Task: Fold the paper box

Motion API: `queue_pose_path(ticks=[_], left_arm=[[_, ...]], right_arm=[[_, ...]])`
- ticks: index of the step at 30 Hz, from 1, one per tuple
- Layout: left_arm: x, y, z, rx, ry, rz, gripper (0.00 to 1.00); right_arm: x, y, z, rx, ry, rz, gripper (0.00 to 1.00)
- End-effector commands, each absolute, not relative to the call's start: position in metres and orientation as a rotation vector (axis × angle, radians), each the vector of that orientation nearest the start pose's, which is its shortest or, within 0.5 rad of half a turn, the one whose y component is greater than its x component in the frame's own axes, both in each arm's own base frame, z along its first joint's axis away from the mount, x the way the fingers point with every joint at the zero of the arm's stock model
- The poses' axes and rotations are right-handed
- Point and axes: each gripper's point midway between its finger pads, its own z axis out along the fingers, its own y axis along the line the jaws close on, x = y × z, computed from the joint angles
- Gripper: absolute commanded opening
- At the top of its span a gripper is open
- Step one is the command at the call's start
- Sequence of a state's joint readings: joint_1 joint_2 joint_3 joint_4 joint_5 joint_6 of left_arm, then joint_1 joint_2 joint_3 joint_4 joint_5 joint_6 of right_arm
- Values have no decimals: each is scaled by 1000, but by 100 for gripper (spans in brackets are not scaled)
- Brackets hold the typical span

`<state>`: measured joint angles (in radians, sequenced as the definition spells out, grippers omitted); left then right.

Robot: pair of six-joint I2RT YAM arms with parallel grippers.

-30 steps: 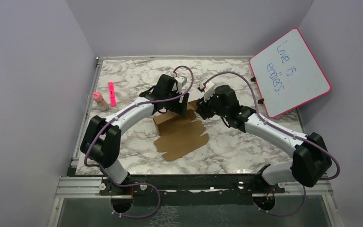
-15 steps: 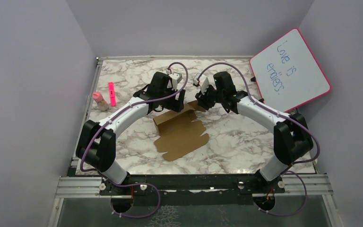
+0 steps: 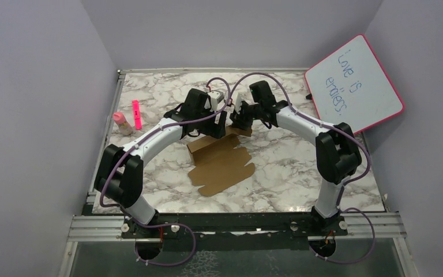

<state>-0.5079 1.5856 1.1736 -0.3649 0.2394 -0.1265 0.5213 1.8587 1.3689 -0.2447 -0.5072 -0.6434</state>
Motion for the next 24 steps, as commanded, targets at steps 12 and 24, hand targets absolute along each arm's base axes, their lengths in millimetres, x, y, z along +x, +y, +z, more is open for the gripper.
queue_pose_path(ticks=[12,24], left_arm=[[336,-249,119,577,2391,-636,80],[333,-254,116,561,2411,-688,77]], right_arm=[[380,294,81,-1525,1826,606,30],[349,288,81,-1363,1950,712,3]])
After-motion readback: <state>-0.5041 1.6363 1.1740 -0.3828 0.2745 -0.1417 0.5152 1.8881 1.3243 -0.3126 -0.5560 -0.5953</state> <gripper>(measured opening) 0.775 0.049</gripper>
